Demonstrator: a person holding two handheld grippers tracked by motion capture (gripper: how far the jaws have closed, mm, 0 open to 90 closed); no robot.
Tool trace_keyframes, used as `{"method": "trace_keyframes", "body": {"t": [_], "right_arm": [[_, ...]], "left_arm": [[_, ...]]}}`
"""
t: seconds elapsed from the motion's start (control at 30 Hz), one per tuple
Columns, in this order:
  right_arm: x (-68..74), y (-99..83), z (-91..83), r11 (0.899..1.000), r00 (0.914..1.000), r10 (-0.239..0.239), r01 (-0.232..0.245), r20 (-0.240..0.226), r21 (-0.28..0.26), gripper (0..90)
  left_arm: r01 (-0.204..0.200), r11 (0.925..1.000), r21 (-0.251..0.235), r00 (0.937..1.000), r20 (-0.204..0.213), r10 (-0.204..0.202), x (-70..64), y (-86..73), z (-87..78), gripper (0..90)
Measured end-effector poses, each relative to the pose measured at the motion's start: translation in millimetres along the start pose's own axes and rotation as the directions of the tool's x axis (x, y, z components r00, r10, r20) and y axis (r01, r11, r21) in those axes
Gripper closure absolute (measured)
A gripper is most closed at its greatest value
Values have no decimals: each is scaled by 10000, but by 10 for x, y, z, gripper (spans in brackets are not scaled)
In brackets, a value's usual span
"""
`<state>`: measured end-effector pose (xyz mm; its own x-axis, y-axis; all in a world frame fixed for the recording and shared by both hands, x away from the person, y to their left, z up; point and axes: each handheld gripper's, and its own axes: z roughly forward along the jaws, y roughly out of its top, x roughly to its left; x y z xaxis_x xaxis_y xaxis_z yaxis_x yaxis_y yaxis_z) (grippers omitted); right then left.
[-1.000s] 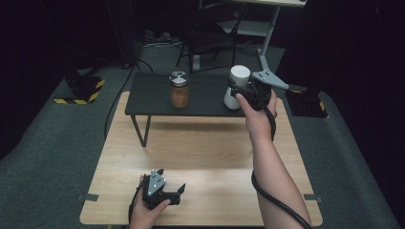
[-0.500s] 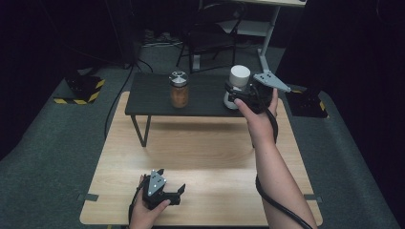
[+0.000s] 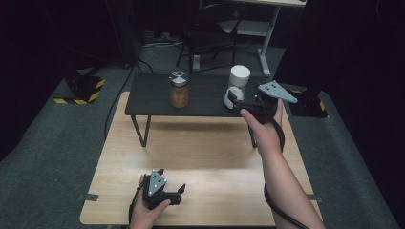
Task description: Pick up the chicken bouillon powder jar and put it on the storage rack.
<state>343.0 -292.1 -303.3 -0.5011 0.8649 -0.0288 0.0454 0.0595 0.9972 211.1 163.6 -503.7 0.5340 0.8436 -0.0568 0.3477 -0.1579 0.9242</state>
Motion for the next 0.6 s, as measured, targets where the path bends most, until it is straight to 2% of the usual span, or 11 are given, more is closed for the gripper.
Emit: {"method": "trace_keyframes", "body": {"t": [0.6], "right_arm": [[2, -277, -360, 9995, 9978, -236, 224, -626, -201, 0]], "left_arm": [[-97, 9999, 25, 9999, -58, 97, -19, 5, 4, 4]]}}
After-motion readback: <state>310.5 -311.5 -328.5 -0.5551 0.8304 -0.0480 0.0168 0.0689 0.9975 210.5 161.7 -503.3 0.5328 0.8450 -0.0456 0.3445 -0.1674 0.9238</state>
